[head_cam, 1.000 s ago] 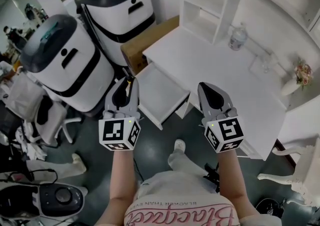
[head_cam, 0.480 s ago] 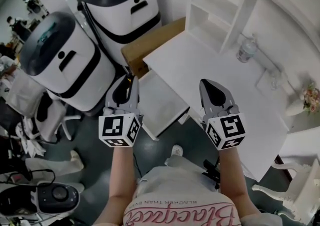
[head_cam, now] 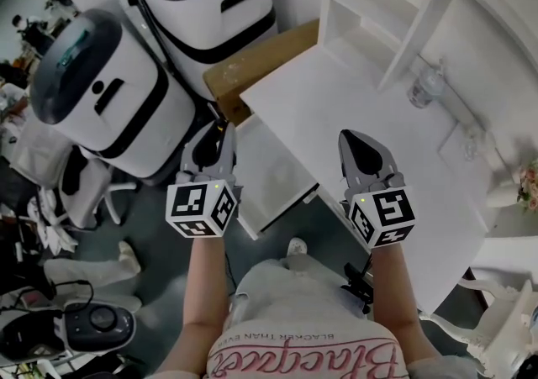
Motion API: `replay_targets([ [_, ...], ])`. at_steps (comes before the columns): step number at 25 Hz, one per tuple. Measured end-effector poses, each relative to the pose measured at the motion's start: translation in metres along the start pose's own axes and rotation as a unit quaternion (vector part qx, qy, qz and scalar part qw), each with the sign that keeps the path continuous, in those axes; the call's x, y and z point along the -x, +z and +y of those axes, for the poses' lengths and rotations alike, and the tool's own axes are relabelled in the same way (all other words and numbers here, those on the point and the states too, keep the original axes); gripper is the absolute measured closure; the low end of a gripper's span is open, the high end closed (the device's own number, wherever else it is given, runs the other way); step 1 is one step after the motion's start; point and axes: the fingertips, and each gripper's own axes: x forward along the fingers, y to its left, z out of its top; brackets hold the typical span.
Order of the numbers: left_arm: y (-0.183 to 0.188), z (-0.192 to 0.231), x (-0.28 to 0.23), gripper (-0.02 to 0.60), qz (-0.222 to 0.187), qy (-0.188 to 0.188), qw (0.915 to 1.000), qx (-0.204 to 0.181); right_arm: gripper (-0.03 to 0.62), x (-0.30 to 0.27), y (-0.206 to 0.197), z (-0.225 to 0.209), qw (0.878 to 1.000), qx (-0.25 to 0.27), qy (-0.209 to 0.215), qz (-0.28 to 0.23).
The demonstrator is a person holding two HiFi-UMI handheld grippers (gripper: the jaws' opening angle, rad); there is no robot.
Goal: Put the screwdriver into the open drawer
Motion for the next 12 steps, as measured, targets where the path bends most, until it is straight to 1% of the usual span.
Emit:
replay_targets([
  [4,-0.023,0.003,-0.01,0.489,0.027,-0.005,0.9993,0.025,0.592,-0.007,-0.016,-0.005,1.0,-0.011,-0.003,0.021],
  [12,-0.081,0.011,-0.014,0.489,0.103,-0.014,0.9934,0.047,0.592,-0.016,-0.059,0.004,0.996,-0.039,-0.012,0.078],
])
